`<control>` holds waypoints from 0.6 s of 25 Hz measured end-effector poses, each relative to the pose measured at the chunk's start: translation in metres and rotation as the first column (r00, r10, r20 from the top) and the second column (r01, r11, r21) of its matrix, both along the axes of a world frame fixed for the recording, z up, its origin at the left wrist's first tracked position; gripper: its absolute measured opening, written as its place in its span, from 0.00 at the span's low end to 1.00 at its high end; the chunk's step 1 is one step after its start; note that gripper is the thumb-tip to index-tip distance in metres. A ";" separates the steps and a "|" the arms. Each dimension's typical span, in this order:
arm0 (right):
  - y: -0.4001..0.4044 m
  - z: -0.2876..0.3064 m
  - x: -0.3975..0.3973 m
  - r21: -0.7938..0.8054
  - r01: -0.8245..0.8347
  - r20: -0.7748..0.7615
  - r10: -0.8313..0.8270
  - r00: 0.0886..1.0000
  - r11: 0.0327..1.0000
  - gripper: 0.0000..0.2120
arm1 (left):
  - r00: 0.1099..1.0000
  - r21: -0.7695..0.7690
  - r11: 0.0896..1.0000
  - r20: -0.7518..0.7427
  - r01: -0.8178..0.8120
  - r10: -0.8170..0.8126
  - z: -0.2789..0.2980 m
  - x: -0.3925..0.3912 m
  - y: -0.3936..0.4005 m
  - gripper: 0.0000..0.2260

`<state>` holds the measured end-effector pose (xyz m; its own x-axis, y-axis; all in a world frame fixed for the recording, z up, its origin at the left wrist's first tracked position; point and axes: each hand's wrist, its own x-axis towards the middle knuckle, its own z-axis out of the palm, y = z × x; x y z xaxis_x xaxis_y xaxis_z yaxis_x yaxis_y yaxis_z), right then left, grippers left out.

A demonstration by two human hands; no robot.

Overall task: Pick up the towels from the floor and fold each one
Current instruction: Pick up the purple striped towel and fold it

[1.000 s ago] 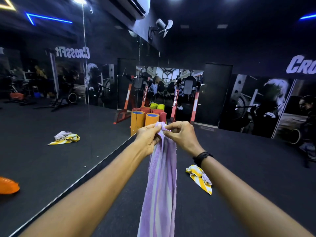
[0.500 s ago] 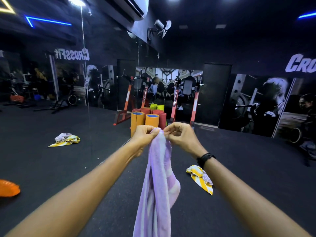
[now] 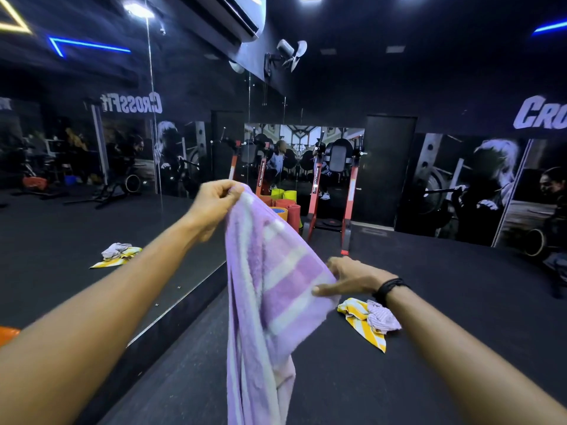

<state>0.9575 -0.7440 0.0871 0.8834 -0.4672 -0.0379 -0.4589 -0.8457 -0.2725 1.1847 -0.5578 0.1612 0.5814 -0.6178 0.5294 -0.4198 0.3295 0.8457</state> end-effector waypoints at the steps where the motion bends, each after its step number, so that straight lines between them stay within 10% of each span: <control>1: -0.007 0.001 -0.008 0.067 -0.021 0.033 0.019 0.999 0.998 0.28 | 0.998 -0.028 0.998 -0.039 -0.052 0.051 0.001 0.014 0.006 0.10; 7: -0.032 0.024 -0.024 0.154 0.023 0.391 -0.082 0.917 0.988 0.19 | 0.968 0.019 0.968 0.020 -0.250 0.250 -0.018 0.060 0.022 0.10; 11: -0.030 0.027 -0.004 0.278 0.128 0.850 -0.306 0.429 0.952 0.12 | 0.928 0.036 0.927 -0.011 -0.373 0.373 -0.035 0.076 0.019 0.09; 15: -0.019 0.042 0.013 0.299 0.183 0.913 -0.336 0.229 0.937 0.10 | 0.837 0.038 0.836 0.050 -0.548 0.546 -0.033 0.066 0.016 0.07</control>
<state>0.9709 -0.7625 0.1290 0.1535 -0.7385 0.6566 0.0008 -0.6644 -0.7474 1.2509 -0.5415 0.1280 0.8136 -0.2307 0.5337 -0.5493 -0.0041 0.8356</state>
